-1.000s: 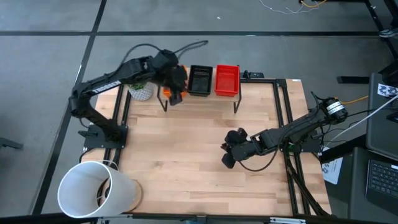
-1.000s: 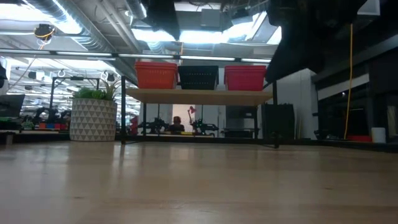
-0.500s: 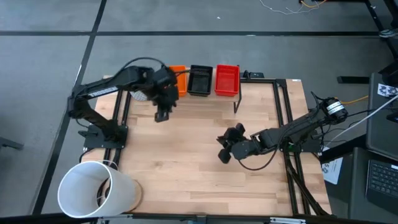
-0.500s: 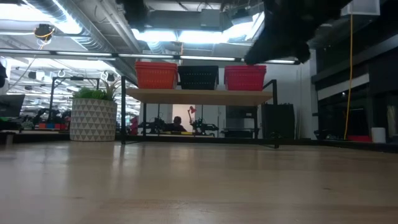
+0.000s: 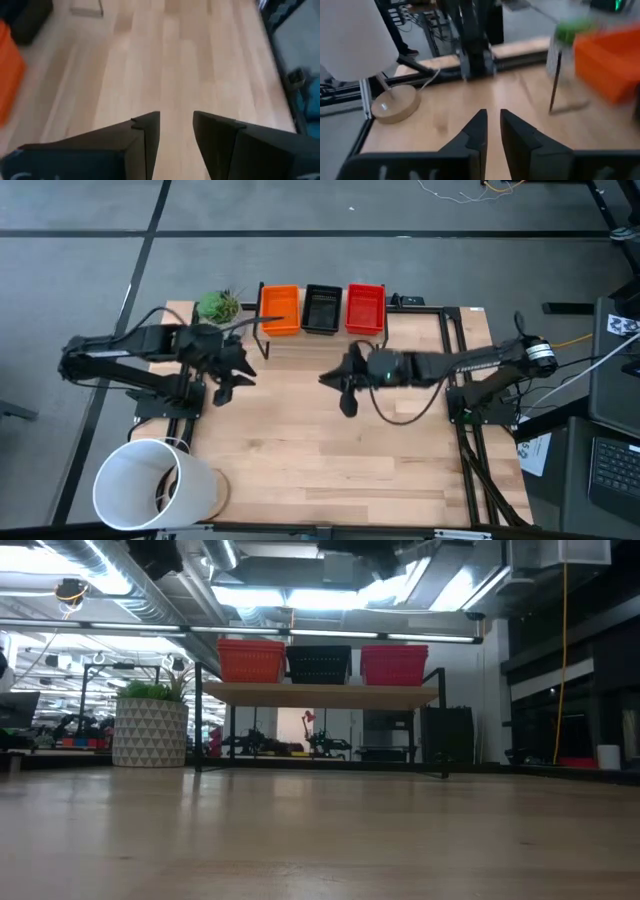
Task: Stack baskets on shelf by color
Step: Adjust the stacked bins on the shelf
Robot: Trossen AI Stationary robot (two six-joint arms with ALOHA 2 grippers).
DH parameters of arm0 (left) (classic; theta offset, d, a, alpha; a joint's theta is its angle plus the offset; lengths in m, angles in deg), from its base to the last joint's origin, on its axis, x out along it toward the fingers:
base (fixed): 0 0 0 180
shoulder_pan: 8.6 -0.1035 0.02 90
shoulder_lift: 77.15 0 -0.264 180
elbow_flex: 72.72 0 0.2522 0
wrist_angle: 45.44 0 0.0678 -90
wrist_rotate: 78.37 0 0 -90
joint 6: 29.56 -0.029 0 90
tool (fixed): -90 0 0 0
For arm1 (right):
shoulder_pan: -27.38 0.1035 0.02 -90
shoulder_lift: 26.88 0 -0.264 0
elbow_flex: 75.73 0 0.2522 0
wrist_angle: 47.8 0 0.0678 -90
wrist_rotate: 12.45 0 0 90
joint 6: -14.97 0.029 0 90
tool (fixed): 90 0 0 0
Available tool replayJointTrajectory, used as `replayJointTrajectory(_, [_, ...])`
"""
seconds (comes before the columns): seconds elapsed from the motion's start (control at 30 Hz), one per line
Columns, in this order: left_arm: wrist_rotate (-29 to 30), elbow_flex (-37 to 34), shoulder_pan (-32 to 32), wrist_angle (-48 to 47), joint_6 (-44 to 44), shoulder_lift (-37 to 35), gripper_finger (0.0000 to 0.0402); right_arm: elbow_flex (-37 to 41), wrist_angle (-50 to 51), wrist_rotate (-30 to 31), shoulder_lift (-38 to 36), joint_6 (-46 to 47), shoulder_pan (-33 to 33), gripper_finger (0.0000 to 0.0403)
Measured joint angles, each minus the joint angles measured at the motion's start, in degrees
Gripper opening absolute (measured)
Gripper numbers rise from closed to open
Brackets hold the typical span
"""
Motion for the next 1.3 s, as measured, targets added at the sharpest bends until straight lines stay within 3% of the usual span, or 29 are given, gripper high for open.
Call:
replayJointTrajectory(0.23, [1.2,-16.2,2.8,16.4,1.6,-12.0,0.011,-18.6,13.6,-1.3,2.6,-11.2,-4.9,0.0053])
replayJointTrajectory(0.47, [4.1,-28.3,3.0,25.7,3.1,-23.0,0.011,-38.5,36.1,-1.3,11.4,-13.0,-12.6,0.0053])
replayJointTrajectory(0.63, [4.5,-37.2,3.0,34.2,2.2,-30.8,0.011,-48.1,50.1,-7.5,19.4,-15.0,-18.9,0.0053])
replayJointTrajectory(0.97, [5.7,-48.8,2.9,37.7,2.7,-39.3,0.011,-51.6,55.0,-9.9,28.3,-19.2,-26.3,0.0053])
replayJointTrajectory(1.3, [5.6,-58.3,2.9,51.7,3.3,-43.4,0.011,-51.6,59.8,-9.8,29.5,-23.2,-27.7,0.0053])
